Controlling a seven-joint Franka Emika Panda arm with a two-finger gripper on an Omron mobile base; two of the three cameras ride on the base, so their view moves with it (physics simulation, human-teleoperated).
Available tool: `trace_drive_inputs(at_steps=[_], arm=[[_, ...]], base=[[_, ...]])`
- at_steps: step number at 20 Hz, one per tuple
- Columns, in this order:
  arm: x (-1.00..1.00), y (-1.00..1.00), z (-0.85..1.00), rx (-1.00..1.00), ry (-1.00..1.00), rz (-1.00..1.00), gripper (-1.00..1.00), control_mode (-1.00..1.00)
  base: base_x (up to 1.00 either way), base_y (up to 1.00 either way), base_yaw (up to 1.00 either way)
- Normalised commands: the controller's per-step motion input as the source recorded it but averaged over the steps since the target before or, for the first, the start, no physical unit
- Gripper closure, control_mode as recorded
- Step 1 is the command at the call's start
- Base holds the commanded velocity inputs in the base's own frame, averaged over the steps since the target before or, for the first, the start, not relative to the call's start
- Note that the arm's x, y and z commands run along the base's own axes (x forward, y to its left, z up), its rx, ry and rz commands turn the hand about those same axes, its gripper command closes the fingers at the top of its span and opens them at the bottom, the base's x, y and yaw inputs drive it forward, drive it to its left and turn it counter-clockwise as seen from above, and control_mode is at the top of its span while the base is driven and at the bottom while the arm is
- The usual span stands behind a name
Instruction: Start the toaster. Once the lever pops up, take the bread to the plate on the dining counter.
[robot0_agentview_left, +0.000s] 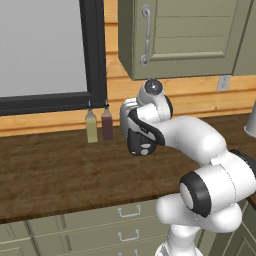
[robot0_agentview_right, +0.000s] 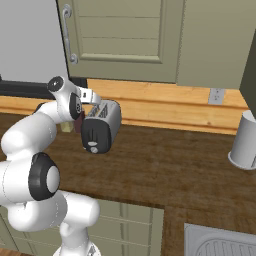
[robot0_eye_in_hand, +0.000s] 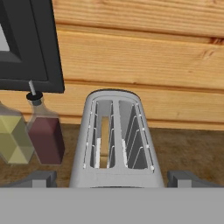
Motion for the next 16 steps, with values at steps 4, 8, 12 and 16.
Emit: trace_drive_inputs(at_steps=[4, 8, 12, 16], arm=[[0.00, 0.00, 0.00, 0.00, 0.00, 0.00, -1.00, -1.00], [0.00, 0.00, 0.00, 0.00, 0.00, 0.00, -1.00, -1.00], [0.00, 0.00, 0.00, 0.00, 0.00, 0.00, -1.00, -1.00], [0.00, 0.00, 0.00, 0.00, 0.00, 0.00, -1.00, -1.00]], base=[[0.00, 0.00, 0.00], [0.00, 0.00, 0.00], [0.00, 0.00, 0.00], [0.00, 0.00, 0.00]])
